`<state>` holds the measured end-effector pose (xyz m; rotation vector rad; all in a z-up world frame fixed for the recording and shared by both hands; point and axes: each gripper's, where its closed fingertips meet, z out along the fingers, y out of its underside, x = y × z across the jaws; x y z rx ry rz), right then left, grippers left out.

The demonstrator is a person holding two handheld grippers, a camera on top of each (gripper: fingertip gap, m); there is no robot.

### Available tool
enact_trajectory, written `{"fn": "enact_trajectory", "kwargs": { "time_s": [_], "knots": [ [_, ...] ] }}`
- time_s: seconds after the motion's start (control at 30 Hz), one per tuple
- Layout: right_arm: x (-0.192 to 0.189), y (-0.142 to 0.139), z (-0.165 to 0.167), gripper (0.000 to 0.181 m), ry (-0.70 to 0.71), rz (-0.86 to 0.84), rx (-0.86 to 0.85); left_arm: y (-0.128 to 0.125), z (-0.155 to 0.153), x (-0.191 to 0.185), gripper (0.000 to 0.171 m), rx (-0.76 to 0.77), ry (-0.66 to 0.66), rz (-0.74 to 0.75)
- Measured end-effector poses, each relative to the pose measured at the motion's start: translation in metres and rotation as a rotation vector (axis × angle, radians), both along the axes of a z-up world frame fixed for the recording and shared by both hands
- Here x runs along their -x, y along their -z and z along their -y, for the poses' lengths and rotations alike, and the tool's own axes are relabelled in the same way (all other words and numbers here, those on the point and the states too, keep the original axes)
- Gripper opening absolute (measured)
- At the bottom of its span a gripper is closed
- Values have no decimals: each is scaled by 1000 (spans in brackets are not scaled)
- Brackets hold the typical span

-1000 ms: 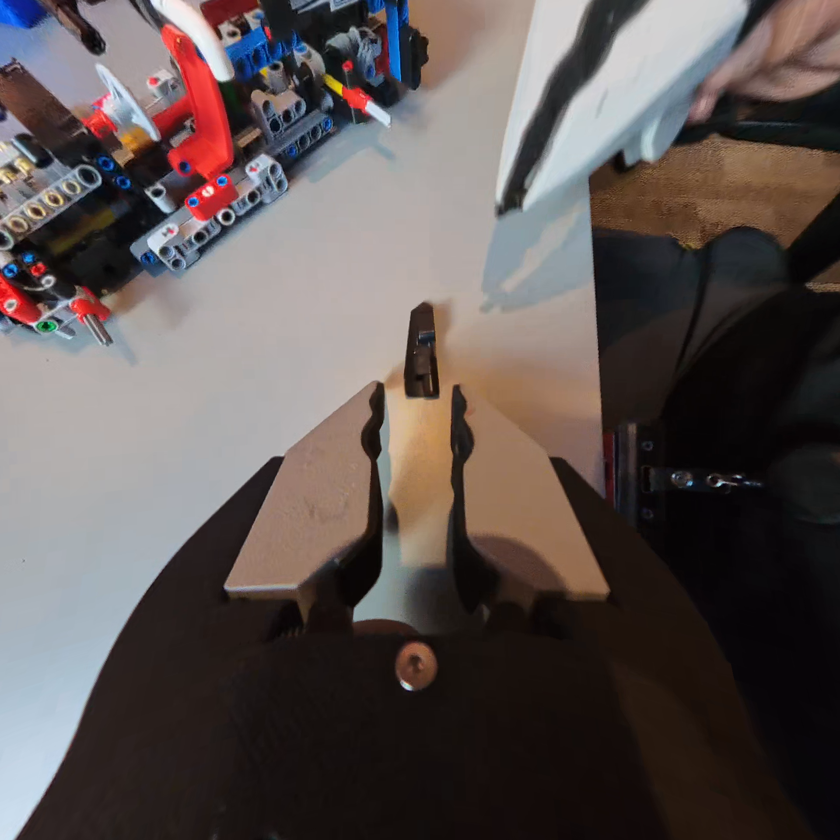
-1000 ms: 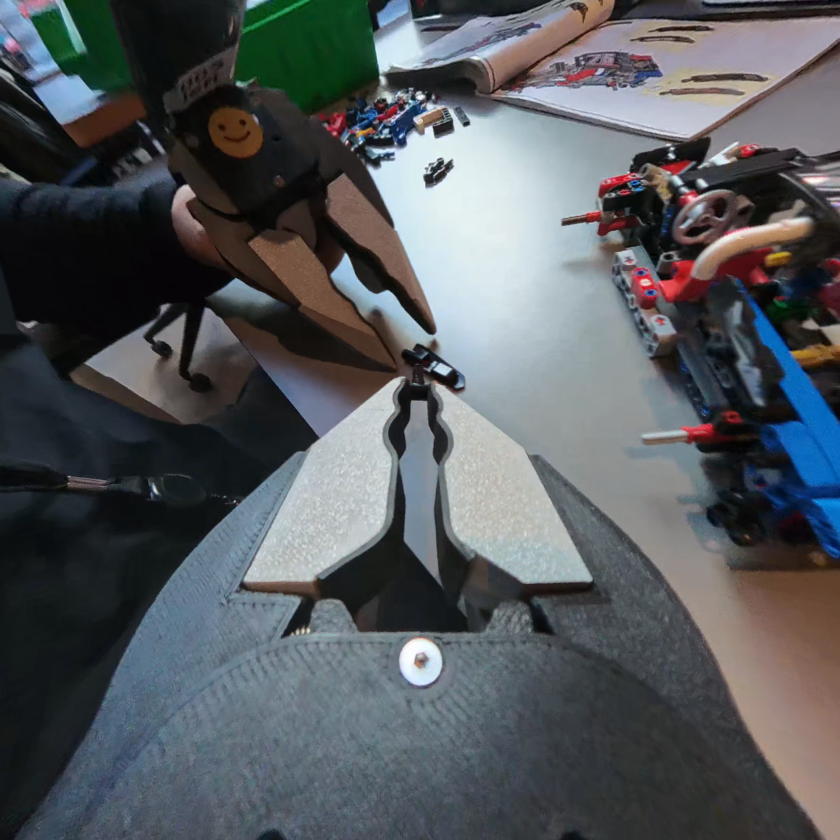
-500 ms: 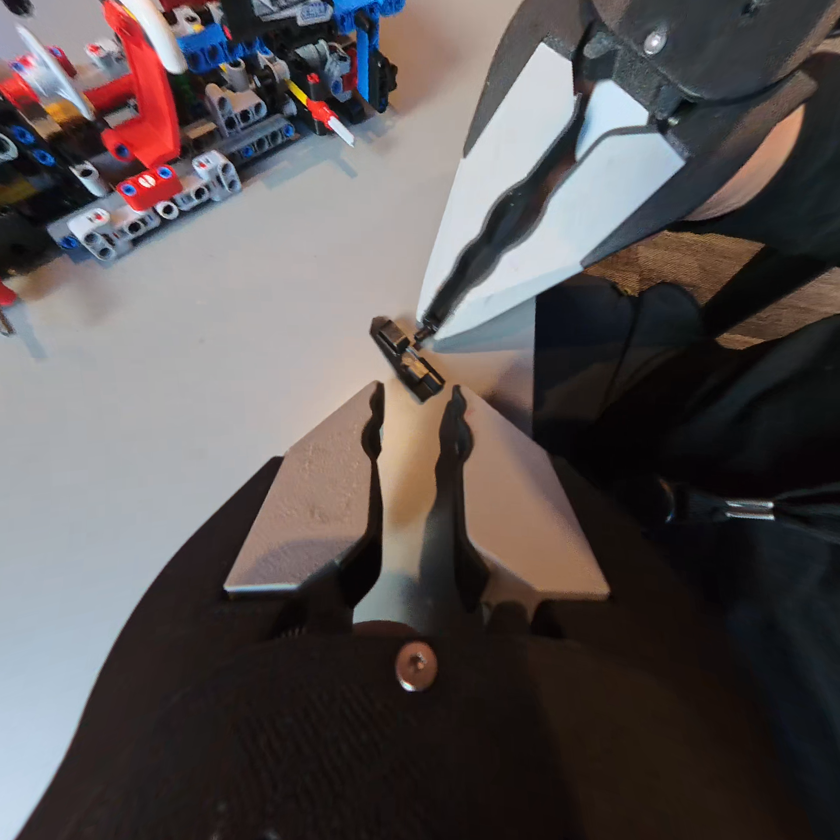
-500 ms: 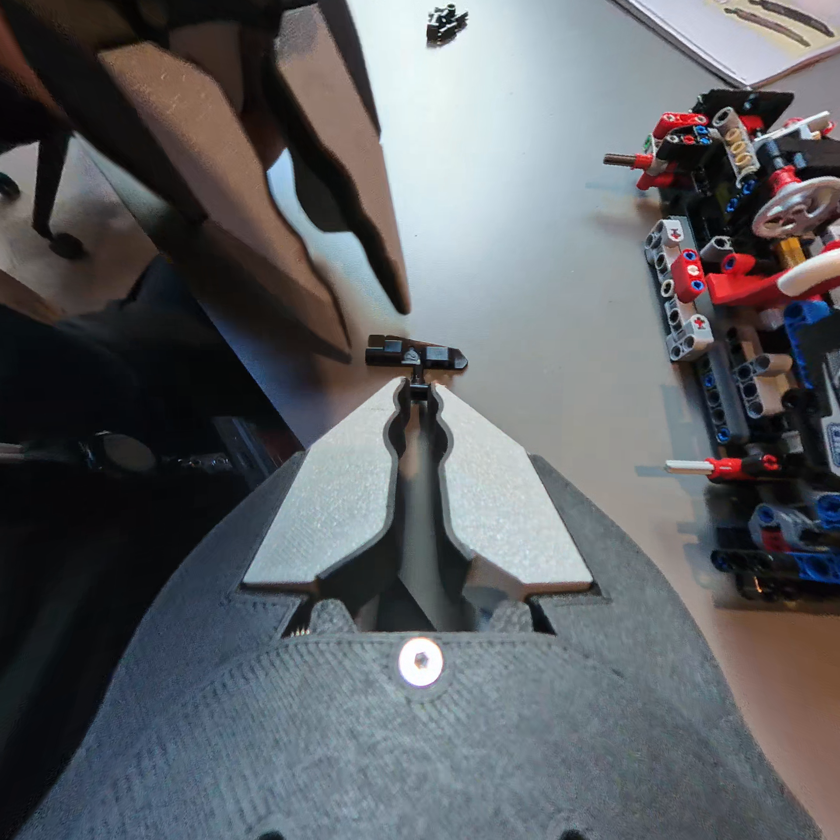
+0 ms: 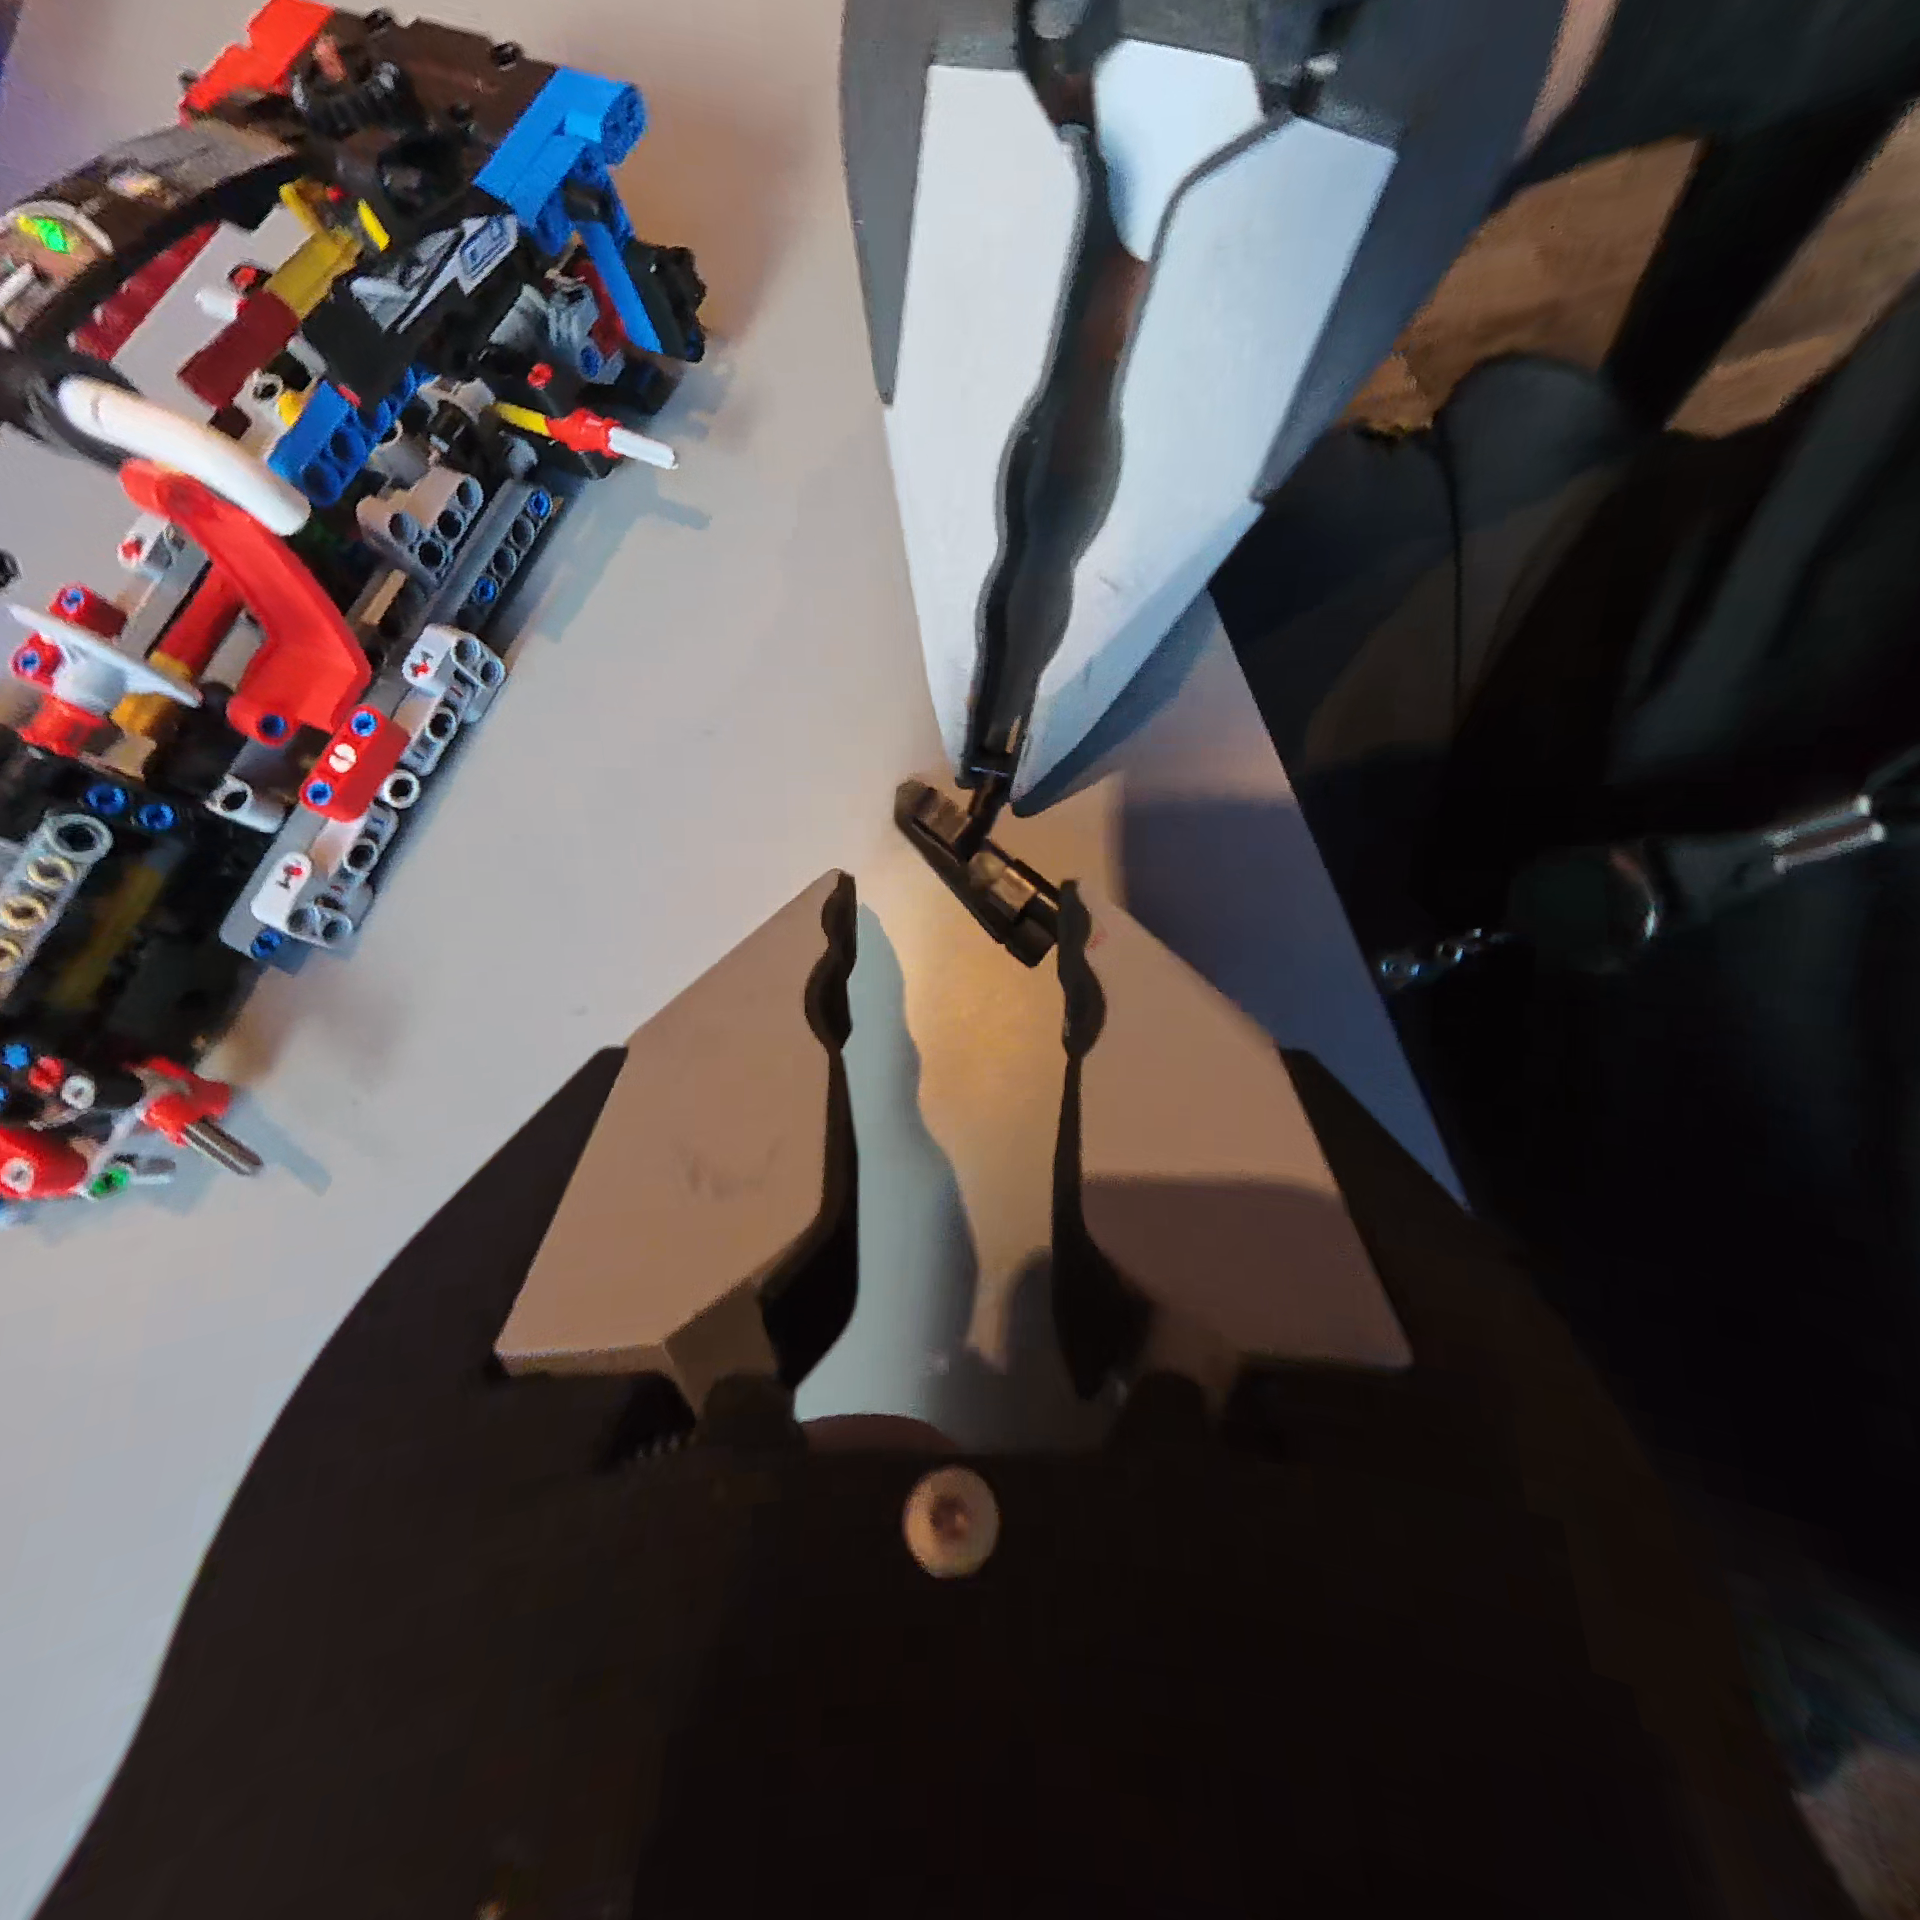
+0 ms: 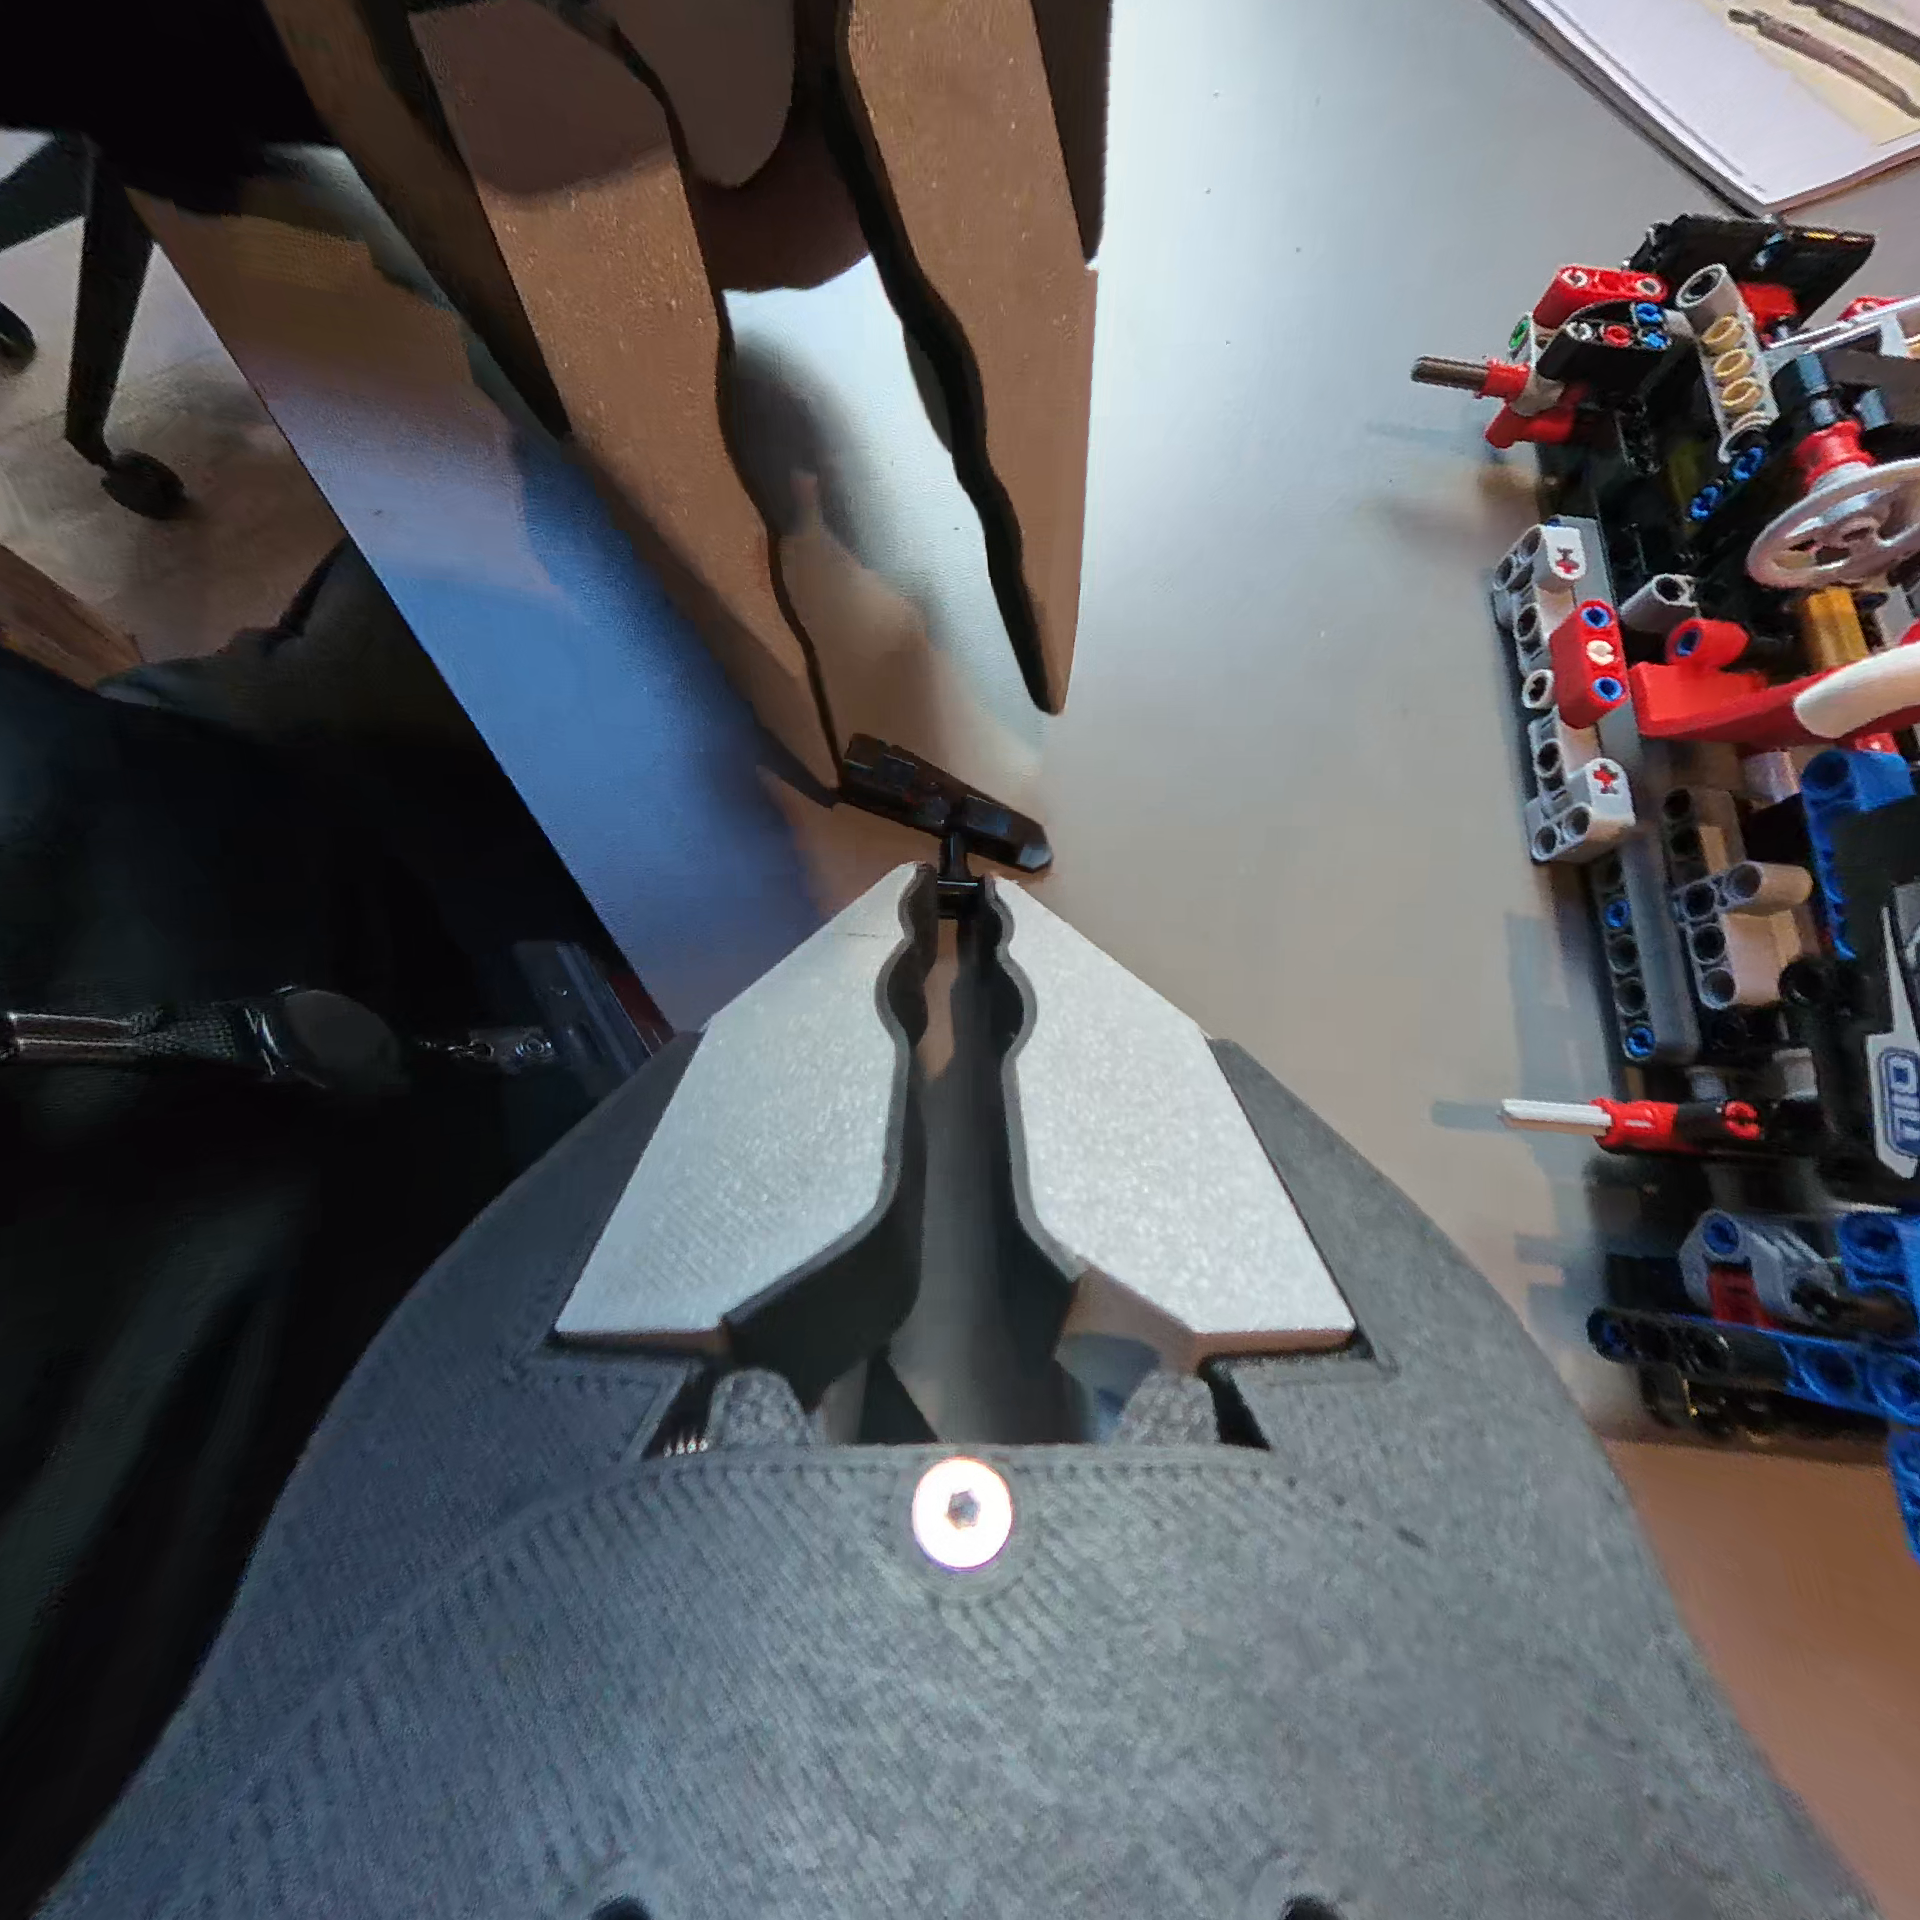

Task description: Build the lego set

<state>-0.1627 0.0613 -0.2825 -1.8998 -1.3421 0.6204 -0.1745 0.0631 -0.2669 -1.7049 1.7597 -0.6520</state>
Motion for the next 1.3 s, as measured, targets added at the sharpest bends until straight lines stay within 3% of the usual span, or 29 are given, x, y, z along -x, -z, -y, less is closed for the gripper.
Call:
{"fn": "enact_trajectory", "kwargs": {
  "time_s": [0.1,0.33,0.47,0.57,0.7,0.87,0.97,1.13,1.3],
  "knots": [
    [-3,-4,-1,4,6,-3,5,-4,4,2,36,26,135,22],
    [-5,-7,0,4,18,-7,11,1,-1,-7,47,80,274,18],
    [-5,-7,-1,4,30,-7,12,10,4,-10,30,101,319,5],
    [-5,-7,-3,4,43,-8,12,10,7,-12,21,97,304,8],
    [-8,-7,-6,4,51,-9,13,11,3,-8,55,93,201,-26],
    [-2,-8,6,4,-2,-24,42,7,-2,20,47,73,122,-50],
    [5,-7,8,4,-25,-3,16,4,16,23,38,136,145,-27],
    [5,-8,-2,4,-13,28,-9,3,42,11,42,211,194,-10],
    [-2,-10,0,4,-31,10,-7,5,20,9,42,172,82,-9]
  ]
}}
